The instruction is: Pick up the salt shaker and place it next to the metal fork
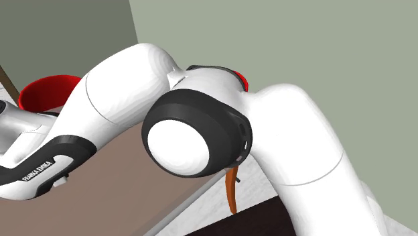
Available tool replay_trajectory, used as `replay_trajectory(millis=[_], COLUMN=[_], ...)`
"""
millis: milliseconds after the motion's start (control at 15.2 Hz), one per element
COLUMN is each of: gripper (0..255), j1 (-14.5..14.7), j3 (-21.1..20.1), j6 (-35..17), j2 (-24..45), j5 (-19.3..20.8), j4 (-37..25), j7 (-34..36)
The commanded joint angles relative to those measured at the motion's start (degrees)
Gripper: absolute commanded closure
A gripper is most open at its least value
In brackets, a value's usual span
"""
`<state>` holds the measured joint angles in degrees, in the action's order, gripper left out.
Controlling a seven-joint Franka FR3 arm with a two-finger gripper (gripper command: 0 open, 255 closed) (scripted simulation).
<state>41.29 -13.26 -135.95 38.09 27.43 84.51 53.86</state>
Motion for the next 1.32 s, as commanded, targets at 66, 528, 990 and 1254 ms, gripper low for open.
replay_trajectory(millis=[66, 528, 990, 1254], gripper=[255, 0, 0, 0], j1=[0.0, -0.11, -0.38, -0.38], j3=[0.0, -0.35, -1.33, -1.33], j6=[-0.02, 0.8, 3.3, 3.3], j2=[0.0, -1.58, -5.75, -5.75], j5=[0.01, -0.37, -1.51, -1.51], j4=[0.01, 0.79, 2.49, 2.49], j7=[0.01, -0.12, -0.6, -0.6])
